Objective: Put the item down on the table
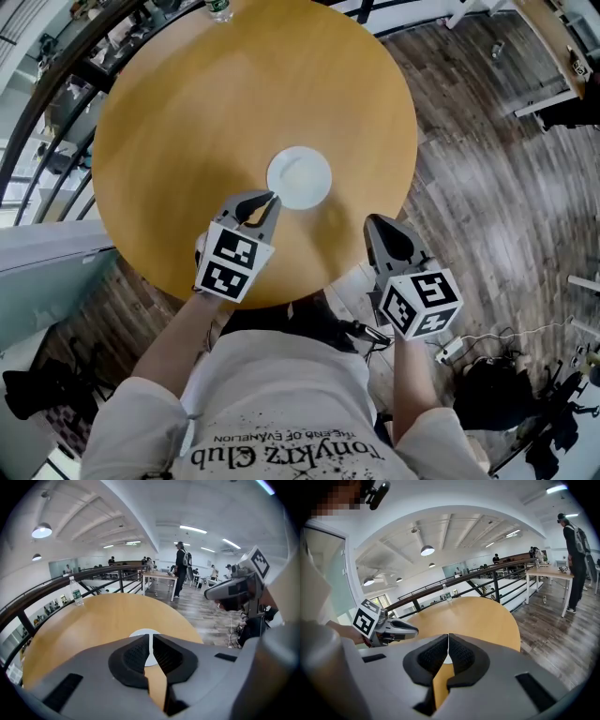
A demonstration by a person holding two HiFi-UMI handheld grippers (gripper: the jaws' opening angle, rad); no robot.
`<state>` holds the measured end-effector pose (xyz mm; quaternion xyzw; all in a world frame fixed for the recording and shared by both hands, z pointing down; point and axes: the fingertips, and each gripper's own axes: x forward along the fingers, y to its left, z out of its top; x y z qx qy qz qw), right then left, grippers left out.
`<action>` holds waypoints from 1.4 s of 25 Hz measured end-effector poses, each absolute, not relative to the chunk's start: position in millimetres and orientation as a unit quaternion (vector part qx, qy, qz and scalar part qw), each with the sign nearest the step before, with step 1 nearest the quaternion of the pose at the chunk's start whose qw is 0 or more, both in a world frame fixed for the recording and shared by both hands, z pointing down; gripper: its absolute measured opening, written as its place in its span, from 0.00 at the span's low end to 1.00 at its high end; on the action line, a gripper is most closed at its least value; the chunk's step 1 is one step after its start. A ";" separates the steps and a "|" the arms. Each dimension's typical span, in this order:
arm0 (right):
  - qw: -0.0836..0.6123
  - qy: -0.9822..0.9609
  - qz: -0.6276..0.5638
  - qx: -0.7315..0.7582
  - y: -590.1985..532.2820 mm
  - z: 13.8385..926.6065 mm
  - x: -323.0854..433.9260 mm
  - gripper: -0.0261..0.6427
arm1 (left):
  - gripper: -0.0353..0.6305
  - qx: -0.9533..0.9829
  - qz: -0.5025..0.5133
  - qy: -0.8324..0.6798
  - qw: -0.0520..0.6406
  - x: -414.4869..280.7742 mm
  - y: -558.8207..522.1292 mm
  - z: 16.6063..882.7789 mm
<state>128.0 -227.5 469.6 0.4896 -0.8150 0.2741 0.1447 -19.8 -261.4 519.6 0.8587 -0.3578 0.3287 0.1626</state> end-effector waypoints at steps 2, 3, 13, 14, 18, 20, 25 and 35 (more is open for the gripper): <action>0.141 -0.817 0.269 0.490 -221.8 462.1 125.4 0.08 | 0.11 0.860 0.308 -0.370 0.170 -26.0 -250.1 501.8; 0.140 -0.818 0.267 0.490 -218.1 458.0 124.2 0.08 | 0.10 0.860 0.298 -0.375 0.175 -28.5 -242.7 493.6; 0.136 -0.825 0.247 0.489 -197.2 424.5 114.5 0.08 | 0.09 0.860 0.255 -0.390 0.207 -41.4 -189.2 449.2; 0.134 -0.825 0.245 0.491 -197.5 420.6 114.6 0.08 | 0.09 0.861 0.253 -0.390 0.205 -41.1 -187.5 445.6; 0.128 -0.827 0.235 0.494 -198.8 405.8 114.3 0.08 | 0.09 0.865 0.237 -0.387 0.213 -38.3 -184.7 433.9; 0.128 -0.829 0.230 0.494 -199.3 401.8 113.1 0.08 | 0.09 0.868 0.232 -0.385 0.212 -35.8 -185.2 429.1; 0.125 -0.831 0.226 0.493 -200.3 395.4 110.6 0.08 | 0.09 0.872 0.223 -0.386 0.201 -33.8 -191.2 418.1; 0.138 -0.838 0.219 0.480 -198.5 393.0 102.7 0.08 | 0.09 0.872 0.224 -0.388 0.197 -36.3 -195.9 413.5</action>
